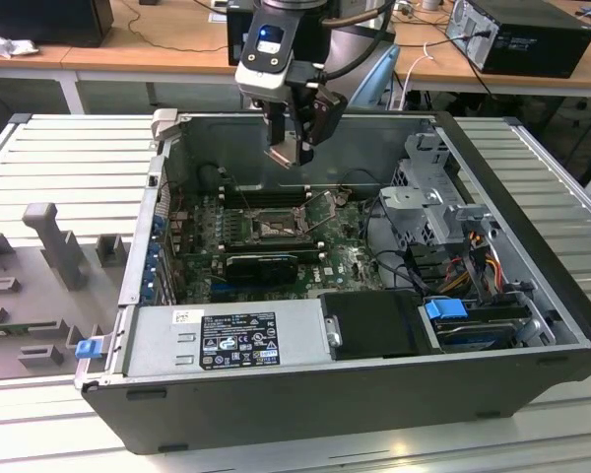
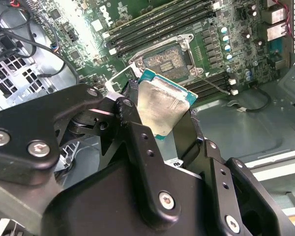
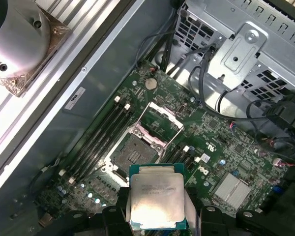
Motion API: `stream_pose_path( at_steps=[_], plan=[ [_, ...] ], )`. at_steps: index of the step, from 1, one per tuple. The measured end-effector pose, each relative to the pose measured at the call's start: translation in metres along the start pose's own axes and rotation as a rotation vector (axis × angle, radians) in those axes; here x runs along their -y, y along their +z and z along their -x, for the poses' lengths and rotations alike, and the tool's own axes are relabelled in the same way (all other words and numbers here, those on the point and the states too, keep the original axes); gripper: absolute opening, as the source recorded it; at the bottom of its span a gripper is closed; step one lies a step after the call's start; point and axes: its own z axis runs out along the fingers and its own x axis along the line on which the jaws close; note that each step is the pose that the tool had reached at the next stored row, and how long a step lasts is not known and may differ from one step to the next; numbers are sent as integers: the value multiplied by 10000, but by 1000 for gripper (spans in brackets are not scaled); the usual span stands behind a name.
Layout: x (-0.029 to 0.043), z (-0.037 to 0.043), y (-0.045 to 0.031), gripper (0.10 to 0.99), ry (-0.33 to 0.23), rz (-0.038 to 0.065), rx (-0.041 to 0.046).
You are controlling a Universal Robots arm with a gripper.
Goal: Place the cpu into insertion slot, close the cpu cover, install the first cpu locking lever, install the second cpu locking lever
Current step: 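Place the cpu into insertion slot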
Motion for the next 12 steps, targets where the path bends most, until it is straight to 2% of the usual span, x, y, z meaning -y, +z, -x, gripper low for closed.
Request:
stream_pose_path(
  at_steps=[12],
  plan=[
    [1, 0, 14, 525, 373, 0, 33]
  ],
)
